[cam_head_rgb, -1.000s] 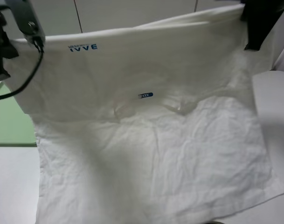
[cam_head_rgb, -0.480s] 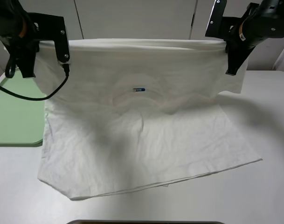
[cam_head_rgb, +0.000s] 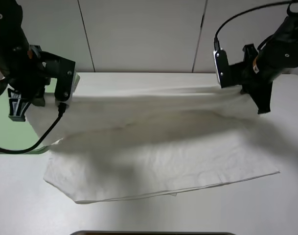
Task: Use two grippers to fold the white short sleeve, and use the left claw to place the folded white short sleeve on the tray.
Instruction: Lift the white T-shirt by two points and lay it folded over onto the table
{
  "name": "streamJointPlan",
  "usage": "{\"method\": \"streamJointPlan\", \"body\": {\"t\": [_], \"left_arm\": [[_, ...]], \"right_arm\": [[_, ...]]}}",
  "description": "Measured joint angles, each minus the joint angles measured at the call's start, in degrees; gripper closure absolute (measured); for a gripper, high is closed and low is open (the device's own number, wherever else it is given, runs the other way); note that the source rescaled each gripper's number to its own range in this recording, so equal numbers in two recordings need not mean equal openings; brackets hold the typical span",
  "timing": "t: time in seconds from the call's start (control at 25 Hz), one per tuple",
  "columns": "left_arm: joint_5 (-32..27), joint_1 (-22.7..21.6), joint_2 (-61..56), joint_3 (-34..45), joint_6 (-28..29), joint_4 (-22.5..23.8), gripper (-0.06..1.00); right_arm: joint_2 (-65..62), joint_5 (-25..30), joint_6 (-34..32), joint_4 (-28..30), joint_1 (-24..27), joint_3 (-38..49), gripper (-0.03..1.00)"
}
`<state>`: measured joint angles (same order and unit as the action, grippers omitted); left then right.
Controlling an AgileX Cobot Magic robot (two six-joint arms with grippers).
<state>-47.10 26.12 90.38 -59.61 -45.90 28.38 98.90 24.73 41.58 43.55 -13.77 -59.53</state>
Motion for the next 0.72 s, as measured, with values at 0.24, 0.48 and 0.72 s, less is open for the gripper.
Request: {"method": "streamJointPlan", "body": {"t": [0.24,0.48,0.72], "left_arm": [[-6.79,-0.13,-0.14,0.0,-10.32,-12.49,0.94],[-8.17,-0.18,-0.19,3.9,-12.81,-15.42,0.94],[-2.72,-0.18,-0.19,12.28,-13.58,-15.7,0.94]], "right_arm": [[0.0,7.04,15.52,-6.78,-0.44,6.42,0.97],[0.0,10.24,16.88,-15.2,-0.44,6.81,0.97],[-0.19,12.32,18.53,-18.75,-0.44,8.47,0.97]]}}
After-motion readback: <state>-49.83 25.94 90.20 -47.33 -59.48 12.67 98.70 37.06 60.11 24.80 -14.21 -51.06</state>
